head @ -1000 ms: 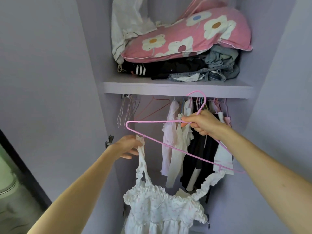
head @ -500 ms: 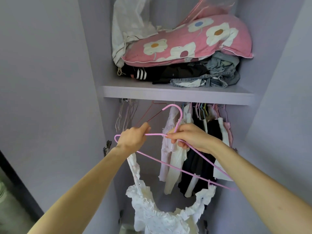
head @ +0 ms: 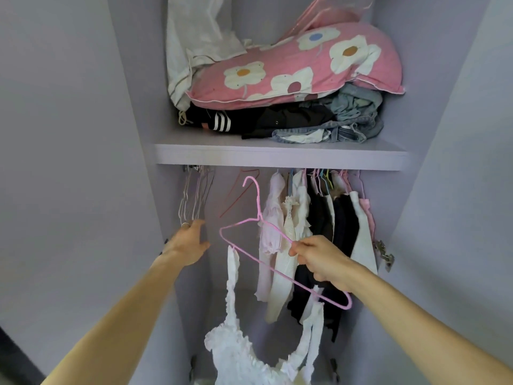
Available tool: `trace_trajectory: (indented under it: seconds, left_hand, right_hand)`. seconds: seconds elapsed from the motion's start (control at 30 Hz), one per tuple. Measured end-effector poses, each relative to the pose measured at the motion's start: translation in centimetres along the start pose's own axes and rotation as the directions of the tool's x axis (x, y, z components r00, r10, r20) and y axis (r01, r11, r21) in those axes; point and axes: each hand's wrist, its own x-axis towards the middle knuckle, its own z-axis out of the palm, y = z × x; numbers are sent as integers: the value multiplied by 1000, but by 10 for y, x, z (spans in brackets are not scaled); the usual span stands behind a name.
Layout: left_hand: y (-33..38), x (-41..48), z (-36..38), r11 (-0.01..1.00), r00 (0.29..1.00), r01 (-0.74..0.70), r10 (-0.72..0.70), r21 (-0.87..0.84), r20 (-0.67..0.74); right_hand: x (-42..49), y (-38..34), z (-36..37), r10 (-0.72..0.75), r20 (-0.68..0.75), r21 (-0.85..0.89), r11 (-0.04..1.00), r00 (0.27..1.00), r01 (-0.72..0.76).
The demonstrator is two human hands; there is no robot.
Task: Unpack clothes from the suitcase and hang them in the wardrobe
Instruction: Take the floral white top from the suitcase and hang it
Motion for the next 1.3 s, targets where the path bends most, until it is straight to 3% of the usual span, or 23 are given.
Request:
trace_trajectory:
  seconds: [0.13,0.33,0.63,0.87,1.17,1.3]
  left_hand:
    - [-11,8,-21,950,990,-19,61,310,-124]
    - [-23,26,-55,899,969,-43,143,436,-200]
    - [1,97,-87,932,900,-104,237,347,-366]
    - [9,150,-69,936,878,-138,268,325,-398]
    - [5,187,-29,950,718,-183,305,254,-626]
    - [-3,199,-21,955,664,-204,296,214,-687]
  right_hand:
    - [23,-13,25,136,-75,197,973,988,-119]
    - [66,-47,60,219,-122,418,896,968,-150]
    - [112,-40,117,217,-163,335,930,962,-153]
    - [220,-26,98,143,-367,292,956,919,-32]
    - [320,-35,66,-37,-603,222,952,797,213]
    - [352,-50,81,-11,-583,257,946,813,197]
